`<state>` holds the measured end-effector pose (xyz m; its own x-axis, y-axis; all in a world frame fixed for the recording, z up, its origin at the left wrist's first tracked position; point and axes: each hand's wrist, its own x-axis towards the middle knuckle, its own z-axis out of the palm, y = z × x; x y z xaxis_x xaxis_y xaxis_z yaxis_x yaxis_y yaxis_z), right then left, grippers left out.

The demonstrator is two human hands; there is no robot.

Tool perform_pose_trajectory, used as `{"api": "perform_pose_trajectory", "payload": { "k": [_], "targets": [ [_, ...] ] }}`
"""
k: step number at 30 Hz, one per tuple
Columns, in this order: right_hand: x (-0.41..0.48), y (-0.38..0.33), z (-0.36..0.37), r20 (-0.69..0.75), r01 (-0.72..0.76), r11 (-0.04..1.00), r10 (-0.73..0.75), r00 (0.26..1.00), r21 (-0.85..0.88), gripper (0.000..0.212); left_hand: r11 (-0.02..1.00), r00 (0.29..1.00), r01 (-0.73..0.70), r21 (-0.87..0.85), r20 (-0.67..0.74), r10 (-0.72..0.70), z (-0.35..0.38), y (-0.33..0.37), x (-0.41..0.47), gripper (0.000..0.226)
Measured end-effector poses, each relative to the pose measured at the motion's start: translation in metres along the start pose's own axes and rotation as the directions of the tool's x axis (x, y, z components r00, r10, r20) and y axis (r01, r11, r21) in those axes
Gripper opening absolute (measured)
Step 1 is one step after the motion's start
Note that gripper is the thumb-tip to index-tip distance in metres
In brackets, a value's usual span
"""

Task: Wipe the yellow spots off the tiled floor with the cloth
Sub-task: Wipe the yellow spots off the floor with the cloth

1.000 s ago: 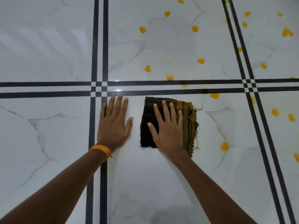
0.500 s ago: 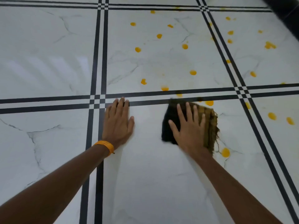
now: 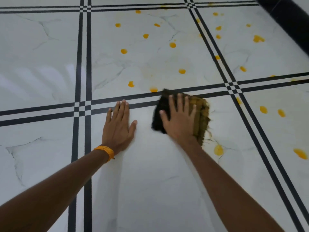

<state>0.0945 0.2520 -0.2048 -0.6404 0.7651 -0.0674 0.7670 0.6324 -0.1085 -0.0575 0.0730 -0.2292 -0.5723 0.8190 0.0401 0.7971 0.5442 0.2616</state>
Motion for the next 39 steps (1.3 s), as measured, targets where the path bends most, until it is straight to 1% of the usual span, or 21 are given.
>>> {"api": "perform_pose_trajectory", "payload": {
  "k": [2, 4, 6, 8, 10, 11, 12, 14, 16, 17, 20, 22, 23, 26, 28, 29, 31, 34, 35, 37, 39],
  "targets": [
    [-0.033, -0.010, 0.002, 0.026, 0.151, 0.989, -0.151, 0.988, 0.003, 0.072, 1.000, 1.000, -0.009, -0.006, 0.000, 0.009, 0.001, 0.001, 0.000, 0.073],
    [-0.080, 0.019, 0.002, 0.044, 0.238, 0.971, -0.238, 0.970, -0.003, 0.071, 1.000, 1.000, -0.007, -0.011, 0.002, 0.007, 0.001, 0.003, 0.001, 0.073],
    [-0.089, 0.067, -0.006, 0.019, 0.152, 0.988, -0.152, 0.988, -0.020, 0.071, 1.000, 1.000, -0.004, -0.015, 0.001, 0.004, 0.000, 0.002, 0.002, 0.073],
    [-0.051, 0.101, -0.012, -0.001, -0.037, 0.999, 0.037, 0.999, -0.034, 0.074, 1.000, 1.000, -0.011, -0.014, 0.001, 0.011, 0.002, 0.001, 0.004, 0.074],
    [0.004, 0.094, -0.016, -0.007, -0.170, 0.985, 0.170, 0.985, -0.005, 0.078, 1.000, 1.000, -0.016, -0.006, 0.002, 0.016, 0.003, 0.001, 0.003, 0.074],
    [0.019, 0.076, -0.017, 0.010, -0.186, 0.983, 0.185, 0.983, 0.011, 0.080, 1.000, 1.000, -0.022, -0.005, 0.004, 0.022, 0.004, 0.001, 0.002, 0.074],
    [0.023, 0.055, -0.015, 0.010, -0.151, 0.988, 0.151, 0.988, 0.003, 0.080, 1.000, 1.000, -0.023, -0.008, 0.005, 0.023, 0.005, 0.001, 0.001, 0.074],
    [-0.005, 0.024, -0.008, 0.024, 0.040, 0.999, -0.040, 0.999, -0.005, 0.075, 1.000, 1.000, -0.026, -0.010, 0.004, 0.026, 0.004, 0.001, 0.003, 0.075],
    [-0.060, 0.032, -0.003, 0.050, 0.237, 0.972, -0.237, 0.970, 0.002, 0.070, 1.000, 1.000, -0.025, -0.008, 0.007, 0.025, 0.003, 0.001, 0.002, 0.075],
    [-0.077, 0.048, -0.005, 0.048, 0.253, 0.967, -0.253, 0.966, 0.007, 0.070, 1.000, 1.000, -0.023, -0.011, 0.009, 0.023, 0.003, 0.002, 0.002, 0.075],
    [-0.037, 0.083, -0.011, 0.012, 0.049, 0.998, -0.049, 0.999, -0.026, 0.073, 1.000, 1.000, -0.021, -0.019, 0.009, 0.022, 0.003, 0.002, 0.003, 0.076],
    [0.024, 0.058, -0.013, -0.013, -0.074, 0.997, 0.074, 0.997, -0.006, 0.074, 1.000, 1.000, -0.020, -0.010, 0.003, 0.020, 0.003, 0.004, 0.003, 0.075],
    [0.043, 0.029, -0.014, -0.001, -0.065, 0.998, 0.065, 0.998, 0.005, 0.074, 1.000, 1.000, -0.018, -0.007, 0.001, 0.018, 0.003, 0.004, 0.003, 0.075],
    [0.029, -0.039, -0.005, 0.020, 0.163, 0.987, -0.163, 0.986, 0.015, 0.073, 0.999, 1.000, -0.028, -0.015, -0.005, 0.028, 0.002, 0.003, 0.002, 0.074],
    [-0.007, -0.026, 0.000, 0.008, 0.287, 0.958, -0.287, 0.958, 0.002, 0.072, 0.999, 1.000, -0.014, -0.039, -0.006, 0.014, -0.001, 0.000, 0.003, 0.074],
    [-0.014, -0.005, -0.002, 0.004, 0.284, 0.959, -0.284, 0.959, 0.003, 0.072, 0.999, 1.000, -0.002, -0.051, -0.006, 0.002, -0.002, -0.001, 0.003, 0.074],
    [0.012, 0.028, -0.005, -0.005, 0.166, 0.986, -0.166, 0.986, -0.017, 0.074, 0.997, 1.000, 0.020, -0.068, -0.015, -0.021, -0.002, -0.002, 0.005, 0.076],
    [0.077, -0.002, -0.009, -0.012, -0.005, 1.000, 0.005, 1.000, 0.002, 0.074, 0.998, 0.999, 0.025, -0.058, -0.019, -0.026, -0.001, -0.001, 0.004, 0.076],
    [0.084, -0.028, -0.008, 0.000, 0.016, 1.000, -0.016, 1.000, 0.006, 0.073, 0.998, 1.000, 0.023, -0.054, -0.020, -0.024, -0.002, 0.000, 0.004, 0.076],
    [0.066, -0.066, -0.002, 0.015, 0.184, 0.983, -0.184, 0.983, 0.002, 0.072, 0.998, 0.999, 0.009, -0.055, -0.038, -0.011, -0.004, 0.000, 0.004, 0.076],
    [0.026, -0.052, 0.002, 0.018, 0.365, 0.931, -0.365, 0.931, 0.002, 0.070, 0.997, 0.999, 0.004, -0.075, -0.053, -0.007, -0.008, -0.004, 0.007, 0.075]
  ]
}}
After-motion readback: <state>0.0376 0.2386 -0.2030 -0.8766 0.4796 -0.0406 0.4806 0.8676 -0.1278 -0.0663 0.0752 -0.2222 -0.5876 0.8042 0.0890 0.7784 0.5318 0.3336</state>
